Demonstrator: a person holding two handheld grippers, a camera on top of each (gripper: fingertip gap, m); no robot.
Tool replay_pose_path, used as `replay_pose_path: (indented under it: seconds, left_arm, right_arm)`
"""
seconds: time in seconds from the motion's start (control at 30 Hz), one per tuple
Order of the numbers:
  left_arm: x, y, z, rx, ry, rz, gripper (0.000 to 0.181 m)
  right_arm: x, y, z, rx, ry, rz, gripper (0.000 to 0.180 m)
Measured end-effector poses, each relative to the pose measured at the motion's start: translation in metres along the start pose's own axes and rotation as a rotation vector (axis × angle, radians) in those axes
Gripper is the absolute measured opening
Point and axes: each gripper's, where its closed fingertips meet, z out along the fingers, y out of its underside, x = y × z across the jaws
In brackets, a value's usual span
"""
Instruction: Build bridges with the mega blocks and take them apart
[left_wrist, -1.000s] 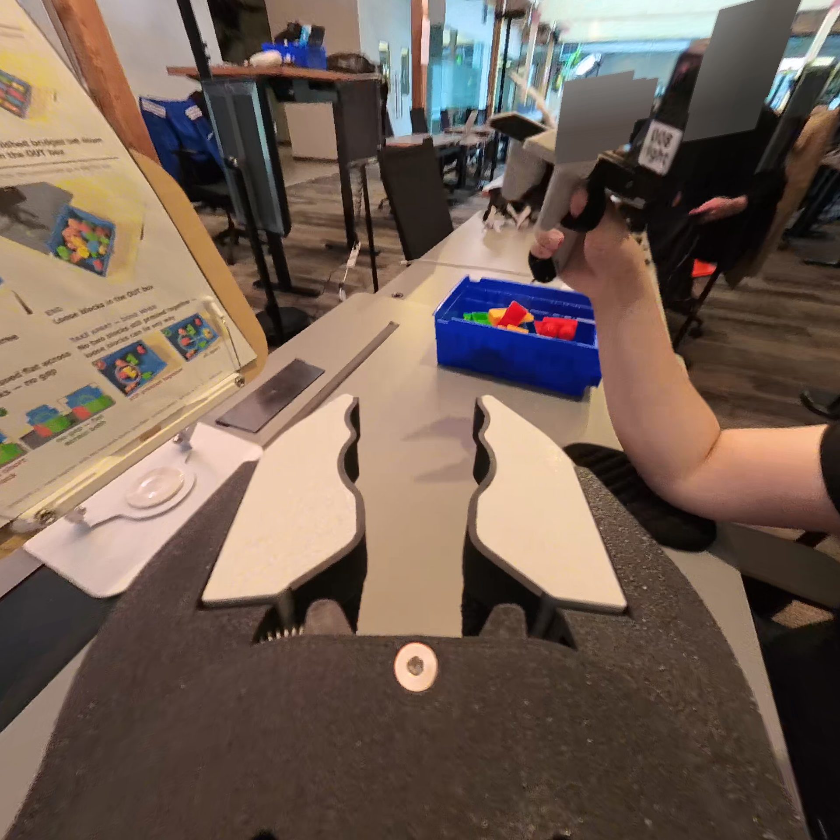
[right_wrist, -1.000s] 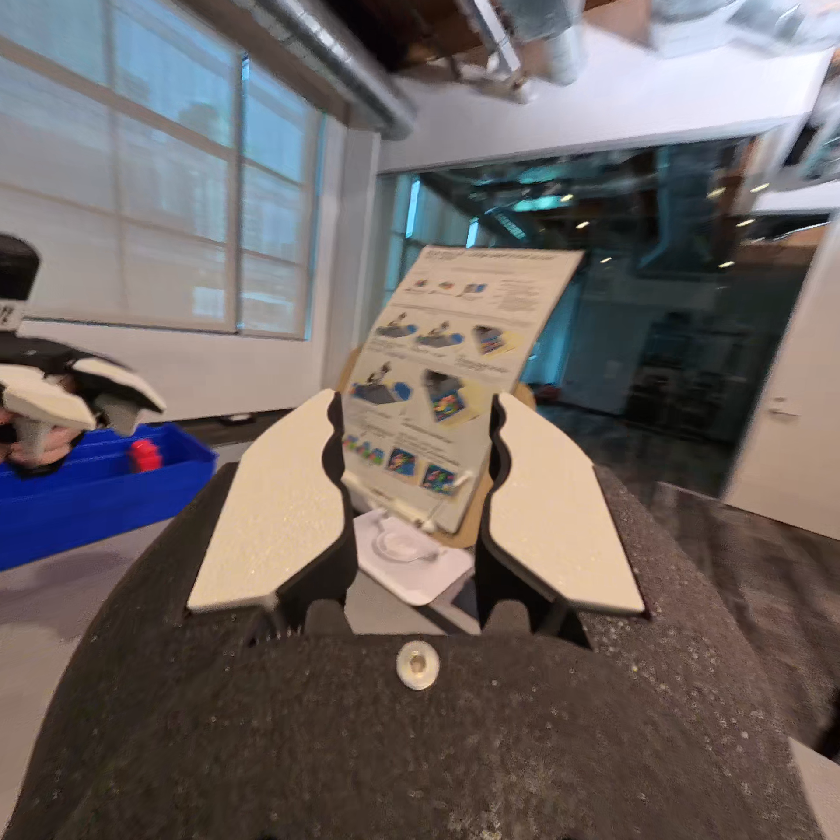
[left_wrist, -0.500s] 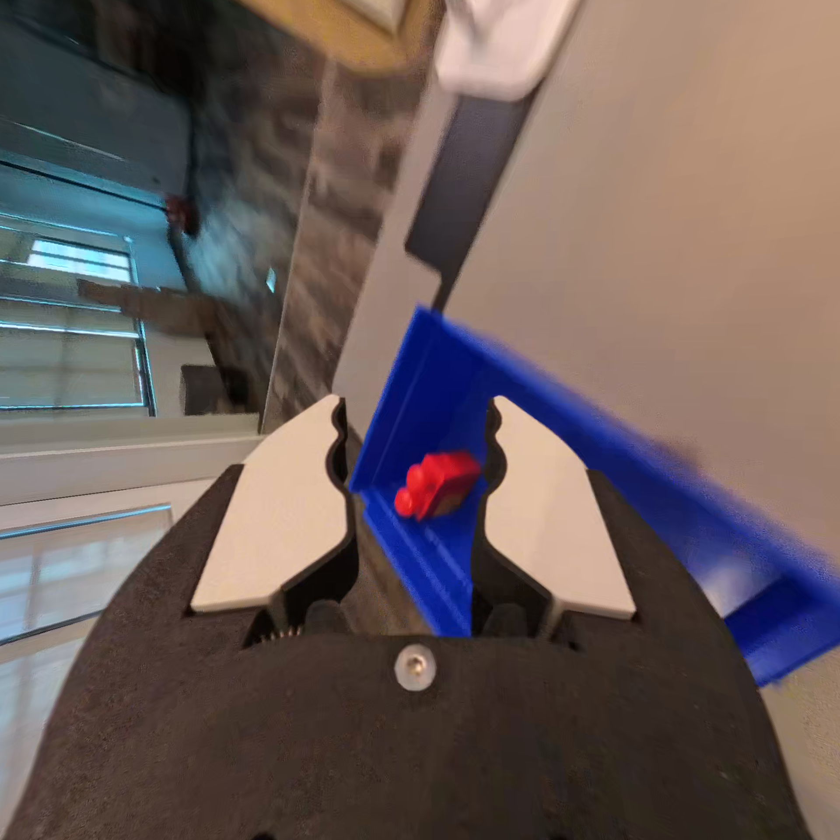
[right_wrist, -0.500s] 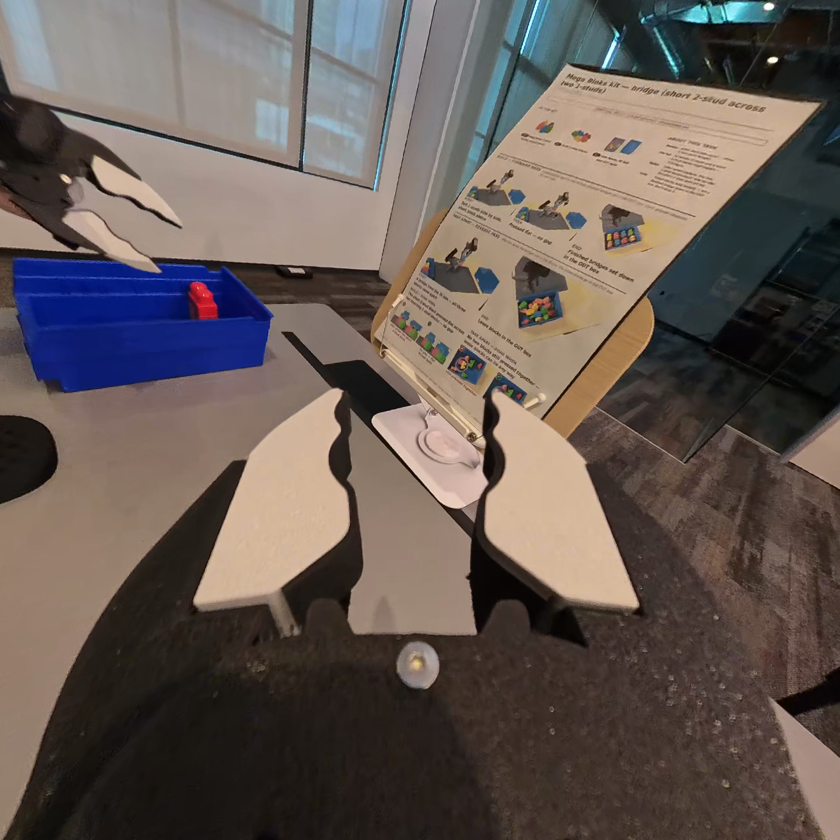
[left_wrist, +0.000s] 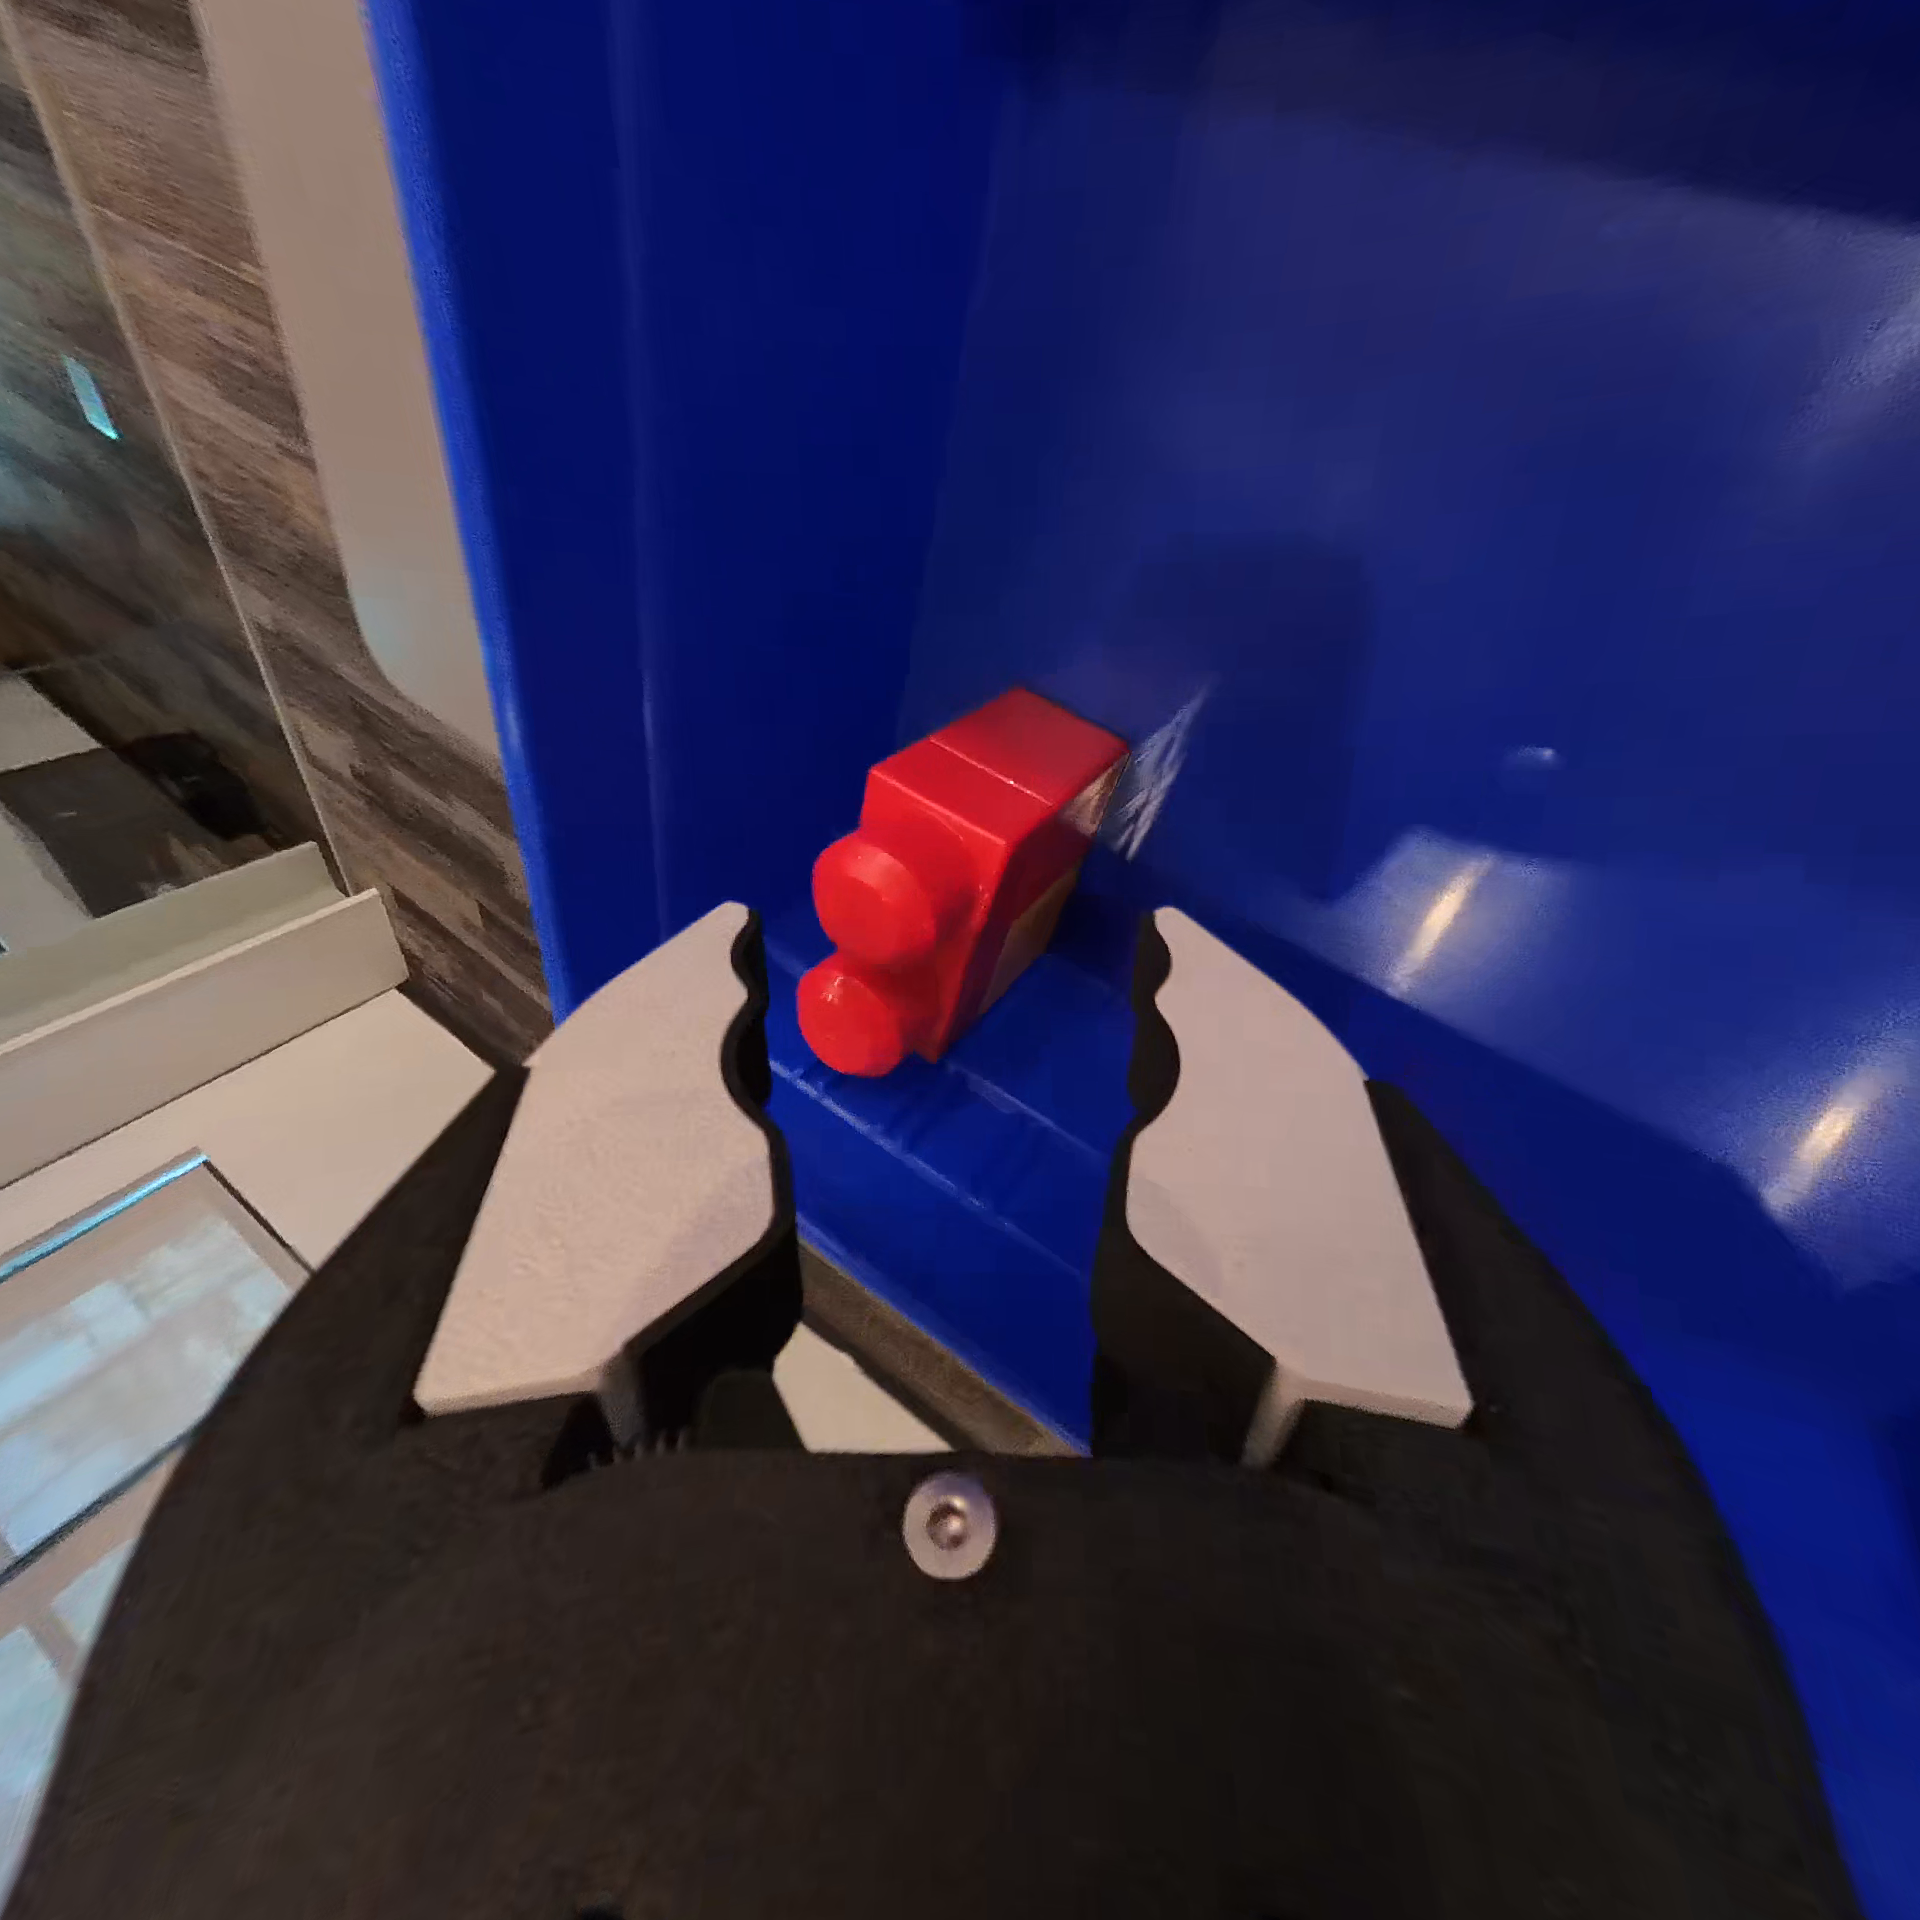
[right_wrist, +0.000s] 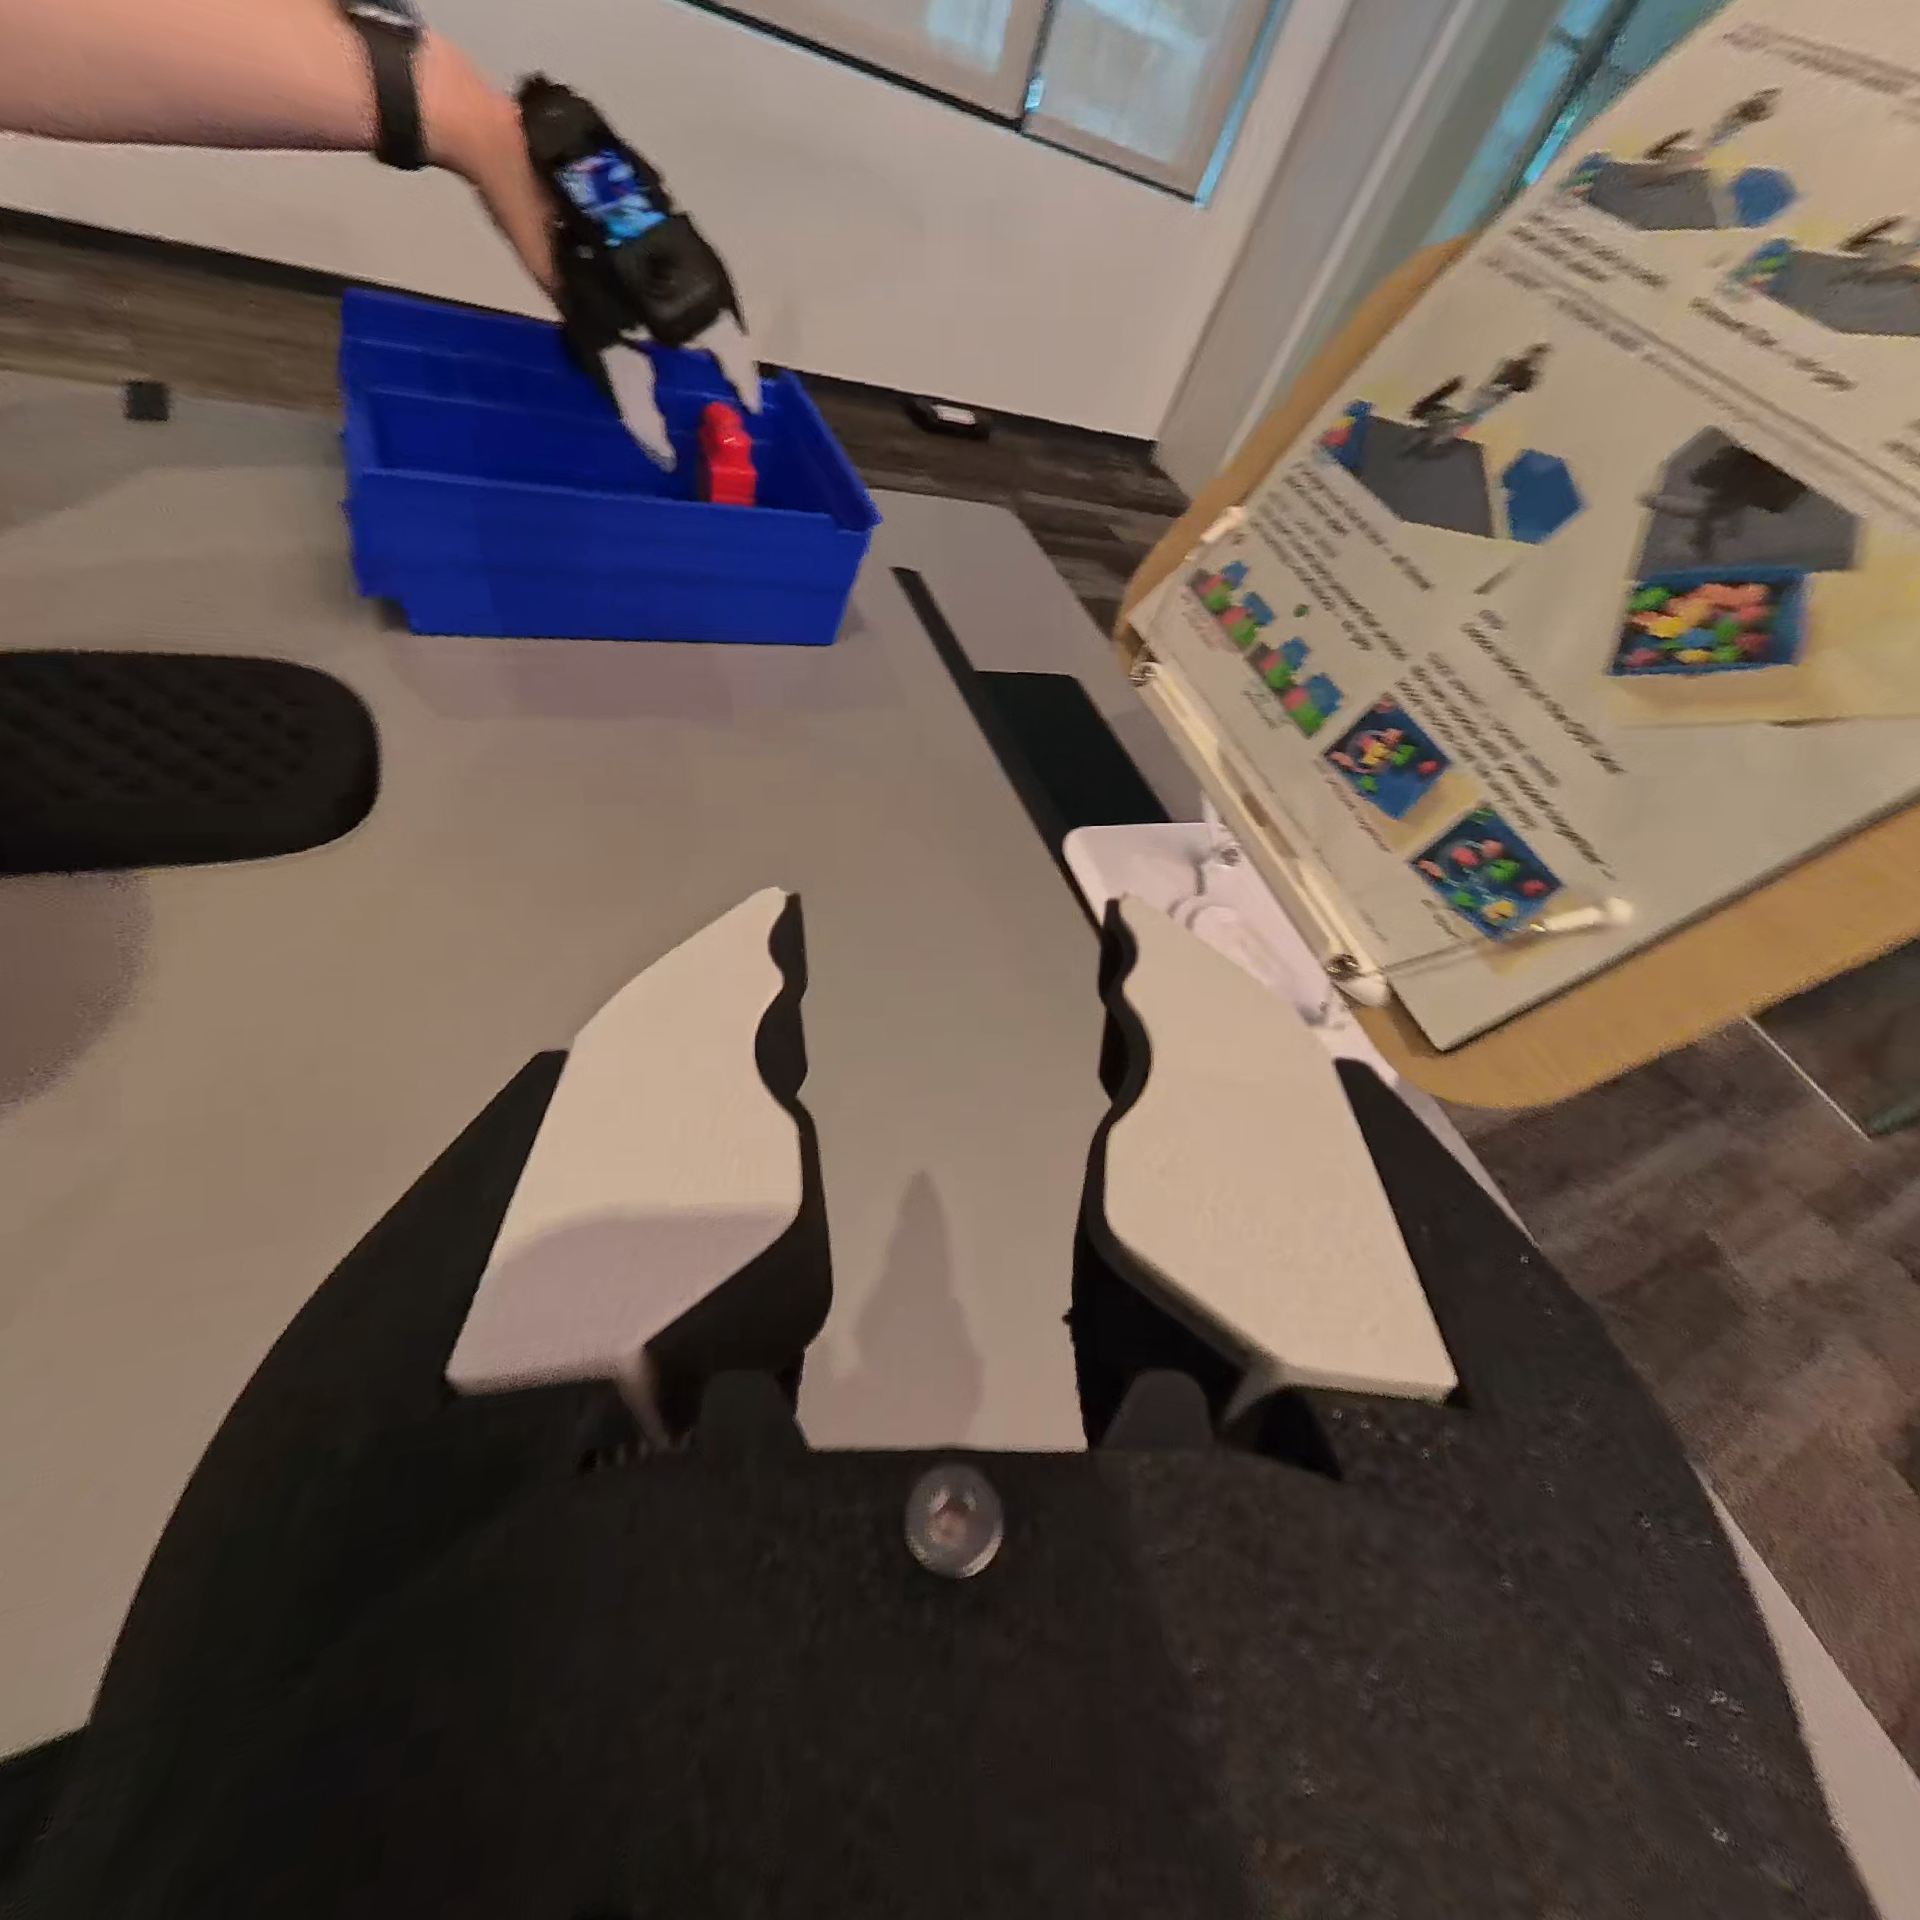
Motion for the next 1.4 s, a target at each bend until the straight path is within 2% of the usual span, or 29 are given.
replay_pose_path:
  seconds: [0.27,0.37,0.4,0.53,0.67,0.73,0.83,0.93,1.07,1.17,1.27,1.4]
  left_arm:
    - [-0.008,0.013,0.042,-0.067,0.054,0.038,0.064]
    - [-0.005,0.016,0.047,-0.109,0.05,0.052,0.052]
    - [-0.006,0.015,0.042,-0.107,0.064,0.03,0.042]
    - [-0.023,0.003,0.0,0.07,0.024,-0.213,0.041]
    - [-0.043,-0.02,-0.071,0.352,-0.096,-0.471,0.041]
    - [-0.042,-0.055,-0.119,0.588,-0.061,-0.629,0.041]
    - [-0.026,-0.128,-0.202,0.972,0.112,-0.819,0.04]
    - [0.007,-0.207,-0.27,1.256,0.371,-0.85,0.04]
    - [0.053,-0.301,-0.31,1.384,0.625,-0.763,0.04]
    - [0.079,-0.36,-0.322,1.413,0.739,-0.696,0.04]
    - [0.096,-0.403,-0.326,1.408,0.798,-0.653,0.04]
    - [0.11,-0.438,-0.331,1.402,0.814,-0.586,0.04]
  right_arm:
    - [-0.022,0.012,0.024,-0.03,-0.142,-0.012,0.054]
    - [-0.023,0.023,0.029,-0.073,-0.167,-0.012,0.053]
    - [-0.023,0.025,0.03,-0.075,-0.18,-0.008,0.052]
    - [-0.024,0.021,0.032,-0.035,-0.208,0.027,0.05]
    - [-0.026,0.014,0.036,0.005,-0.23,0.045,0.047]
    - [-0.03,0.004,0.04,0.045,-0.239,0.057,0.047]
    - [-0.039,-0.018,0.047,0.113,-0.24,0.049,0.046]
    - [-0.052,-0.047,0.049,0.202,-0.23,0.036,0.049]
    - [-0.065,-0.089,0.029,0.364,-0.255,0.144,0.057]
    - [-0.056,-0.097,0.016,0.4,-0.228,0.254,0.061]
    - [-0.038,-0.091,0.008,0.397,-0.163,0.281,0.066]
    - [-0.034,-0.078,0.005,0.362,-0.277,0.382,0.06]
